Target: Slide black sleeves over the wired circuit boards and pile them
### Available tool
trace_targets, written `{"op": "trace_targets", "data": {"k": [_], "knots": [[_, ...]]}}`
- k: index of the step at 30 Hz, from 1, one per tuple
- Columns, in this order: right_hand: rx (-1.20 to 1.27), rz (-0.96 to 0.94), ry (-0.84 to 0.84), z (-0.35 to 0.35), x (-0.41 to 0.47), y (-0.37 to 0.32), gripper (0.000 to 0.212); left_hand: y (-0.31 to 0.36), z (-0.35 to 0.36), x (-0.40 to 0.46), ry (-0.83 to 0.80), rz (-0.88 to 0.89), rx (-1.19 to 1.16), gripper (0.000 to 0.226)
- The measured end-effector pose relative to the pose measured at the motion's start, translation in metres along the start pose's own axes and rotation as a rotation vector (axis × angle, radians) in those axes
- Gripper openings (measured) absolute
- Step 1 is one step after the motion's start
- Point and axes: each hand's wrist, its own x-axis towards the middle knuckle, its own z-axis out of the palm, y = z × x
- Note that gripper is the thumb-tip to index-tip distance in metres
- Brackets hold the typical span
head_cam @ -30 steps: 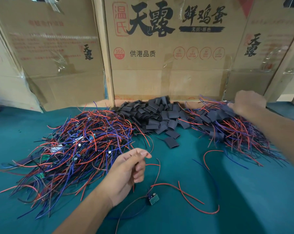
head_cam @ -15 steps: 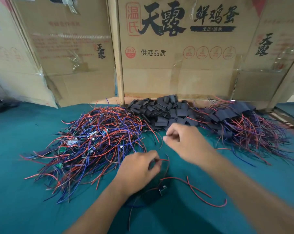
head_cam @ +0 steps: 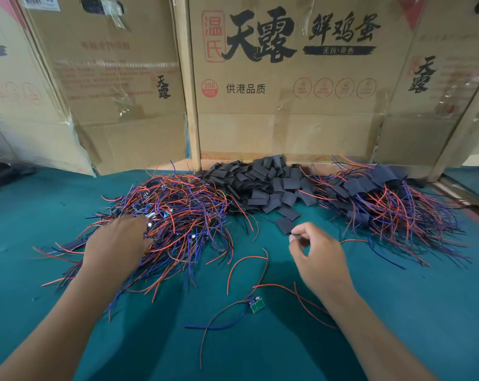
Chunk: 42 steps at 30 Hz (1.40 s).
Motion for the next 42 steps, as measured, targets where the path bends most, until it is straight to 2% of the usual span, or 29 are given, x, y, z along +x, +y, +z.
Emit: {"op": "trace_targets", "data": {"k": [2,4,8,10,12,15,17,21,24,27,28,31,34,36,39,41,42], "knots": [[0.005,0.002,-0.003,0.000,0.000,0.003,0.008,-0.001,-0.006,0.003,0.056,0.005,0.002,0.019],[0.006,0.008,-0.005,0.000,0.002,0.005,0.008,-0.002,-0.020,0.009,0.164,0.005,-0.136,0.017],[-0.004,0.020,-0.018,0.000,0.003,0.007,0.010,0.010,-0.059,0.018,0.293,0.062,-0.703,0.021],[-0.013,0.018,-0.028,0.001,0.002,0.007,0.009,0.023,-0.070,0.021,0.307,0.017,-1.010,0.018],[-0.010,0.035,-0.036,0.002,0.002,0.008,0.009,0.035,-0.073,0.024,0.233,-0.058,-1.459,0.015],[-0.004,0.059,-0.035,0.001,0.005,0.011,0.008,0.060,-0.066,0.023,-0.061,-0.191,-2.241,0.014],[0.002,0.073,-0.037,0.001,0.006,0.013,0.007,0.081,-0.050,0.020,-0.138,-0.293,-2.501,0.014],[0.029,0.113,-0.049,-0.003,0.007,0.014,0.006,0.122,-0.011,0.003,-0.307,-0.379,-2.523,0.015],[0.051,0.153,-0.023,-0.008,0.016,0.019,0.011,0.130,0.006,-0.003,-0.384,-0.357,-2.460,0.024],[-0.056,0.191,-0.145,-0.003,0.041,0.022,0.006,0.130,0.017,-0.006,-0.388,-0.286,-2.424,0.045],[-0.123,0.202,-0.210,0.002,0.052,0.022,0.013,0.130,0.019,-0.007,-0.386,-0.268,-2.421,0.047],[-0.332,0.212,-0.387,0.018,0.082,0.018,0.040,0.131,0.023,-0.011,-0.364,-0.206,-2.415,0.040],[-0.449,0.224,-0.499,0.025,0.101,0.016,0.059,0.133,0.025,-0.014,-0.337,-0.140,-2.402,0.020],[-0.479,0.240,-0.554,0.024,0.108,0.016,0.059,0.134,0.024,-0.016,-0.312,-0.117,-2.412,0.013],[-0.470,0.266,-0.598,0.022,0.113,0.016,0.056,0.134,0.021,-0.017,-0.287,-0.108,-2.430,0.013],[-0.441,0.293,-0.652,0.019,0.116,0.015,0.046,0.134,0.019,-0.017,-0.272,-0.111,-2.430,0.011],[-0.420,0.319,-0.688,0.017,0.118,0.016,0.049,0.133,0.019,-0.017,-0.265,-0.110,-2.428,0.011]]}}
